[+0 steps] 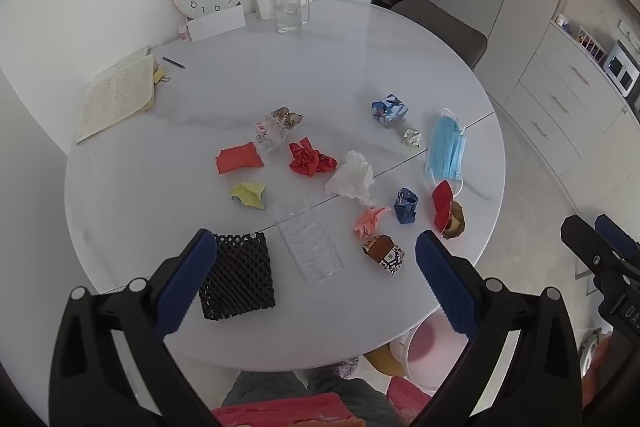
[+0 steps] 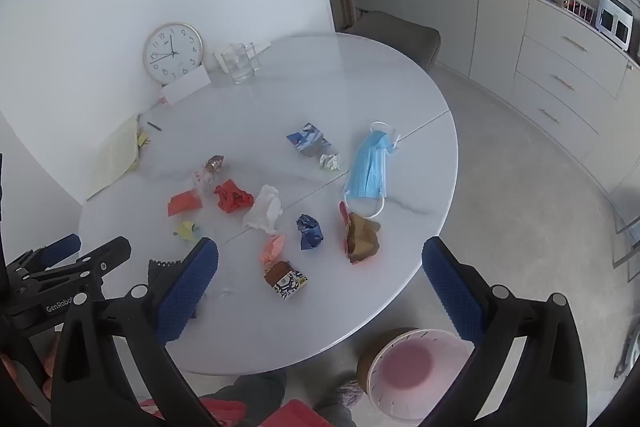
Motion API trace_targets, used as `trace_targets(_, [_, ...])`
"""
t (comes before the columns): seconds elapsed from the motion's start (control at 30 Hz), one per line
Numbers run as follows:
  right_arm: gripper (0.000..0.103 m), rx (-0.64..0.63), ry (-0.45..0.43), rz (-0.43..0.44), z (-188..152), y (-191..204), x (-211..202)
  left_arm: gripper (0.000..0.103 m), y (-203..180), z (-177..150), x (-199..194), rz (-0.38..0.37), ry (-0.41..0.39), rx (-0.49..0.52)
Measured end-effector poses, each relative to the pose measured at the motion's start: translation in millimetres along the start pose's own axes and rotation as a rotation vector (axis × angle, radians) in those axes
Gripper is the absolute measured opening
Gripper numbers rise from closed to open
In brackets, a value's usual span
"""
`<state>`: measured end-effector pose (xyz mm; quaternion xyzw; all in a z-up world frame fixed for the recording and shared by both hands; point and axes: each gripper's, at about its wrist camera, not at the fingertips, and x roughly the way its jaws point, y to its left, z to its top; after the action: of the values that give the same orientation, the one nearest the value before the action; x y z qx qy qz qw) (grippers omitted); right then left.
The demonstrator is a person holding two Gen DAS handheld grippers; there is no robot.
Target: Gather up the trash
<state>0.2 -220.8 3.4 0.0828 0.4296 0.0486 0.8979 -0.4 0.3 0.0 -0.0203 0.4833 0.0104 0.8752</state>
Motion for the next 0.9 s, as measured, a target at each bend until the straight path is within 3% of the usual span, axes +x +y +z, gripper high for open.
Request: trace_targets(0.9, [0.101, -0.008, 0.018, -0.012, -3.8, 8.4, 3.7, 0.095, -1.5, -2.2, 4.7, -0.013, 0.026, 0.007])
